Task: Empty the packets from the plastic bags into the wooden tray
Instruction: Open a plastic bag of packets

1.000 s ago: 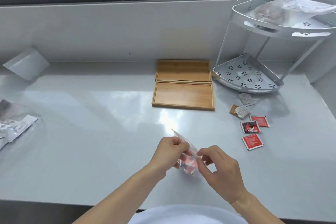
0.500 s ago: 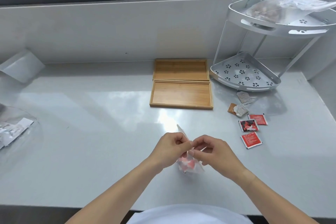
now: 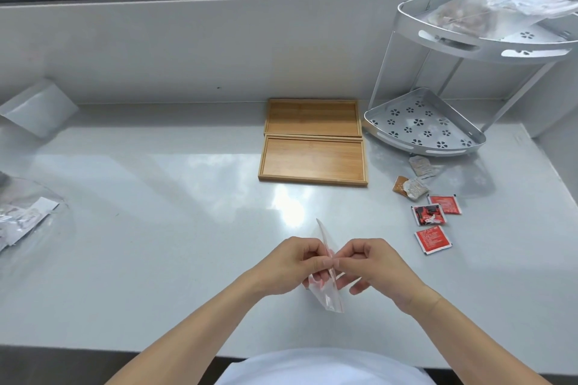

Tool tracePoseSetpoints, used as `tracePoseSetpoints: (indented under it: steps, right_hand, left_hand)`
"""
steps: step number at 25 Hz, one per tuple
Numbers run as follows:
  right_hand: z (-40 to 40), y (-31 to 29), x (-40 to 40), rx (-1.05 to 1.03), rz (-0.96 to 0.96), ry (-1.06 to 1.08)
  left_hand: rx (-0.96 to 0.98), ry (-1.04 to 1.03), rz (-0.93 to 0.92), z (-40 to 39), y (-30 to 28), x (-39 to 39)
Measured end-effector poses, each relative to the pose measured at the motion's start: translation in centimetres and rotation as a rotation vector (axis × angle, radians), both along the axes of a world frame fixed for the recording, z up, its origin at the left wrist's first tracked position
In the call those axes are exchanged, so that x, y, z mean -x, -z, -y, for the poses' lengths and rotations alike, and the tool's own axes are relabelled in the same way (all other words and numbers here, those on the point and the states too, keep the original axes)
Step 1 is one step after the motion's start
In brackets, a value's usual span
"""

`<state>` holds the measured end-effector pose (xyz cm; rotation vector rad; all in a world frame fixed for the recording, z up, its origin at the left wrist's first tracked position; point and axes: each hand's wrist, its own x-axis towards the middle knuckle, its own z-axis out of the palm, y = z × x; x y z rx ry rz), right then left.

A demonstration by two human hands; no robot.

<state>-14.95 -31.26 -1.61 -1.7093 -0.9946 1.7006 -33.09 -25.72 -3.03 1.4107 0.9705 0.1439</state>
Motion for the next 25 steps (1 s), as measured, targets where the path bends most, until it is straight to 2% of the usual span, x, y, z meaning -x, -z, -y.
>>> tracePoseSetpoints:
  steps: [7,18,22,25]
  right_hand:
    - [-0.2,-0.7,1.0,0.0,0.004,0.016]
    - [-1.0,-0.7,0.4,-0.061,-0.023,-0.012]
    - [-1.1,-0.1,0.4,-0.095,0.064,-0.044]
    - [-1.2,0.0,0.5,-0.16,0.175,-0.08]
  left_hand:
    - [-0.124,-0.112,-0.116,0.2,-0.3,-0.8]
    - [0.039,0.0,0.009,-0.7,-0.6,0.6]
    - [0.056,-0.034,0.005,-0.5,-0.5,0.3]
    - [-0.018,-0.071,-0.048,-0.2,-0.9,-0.1]
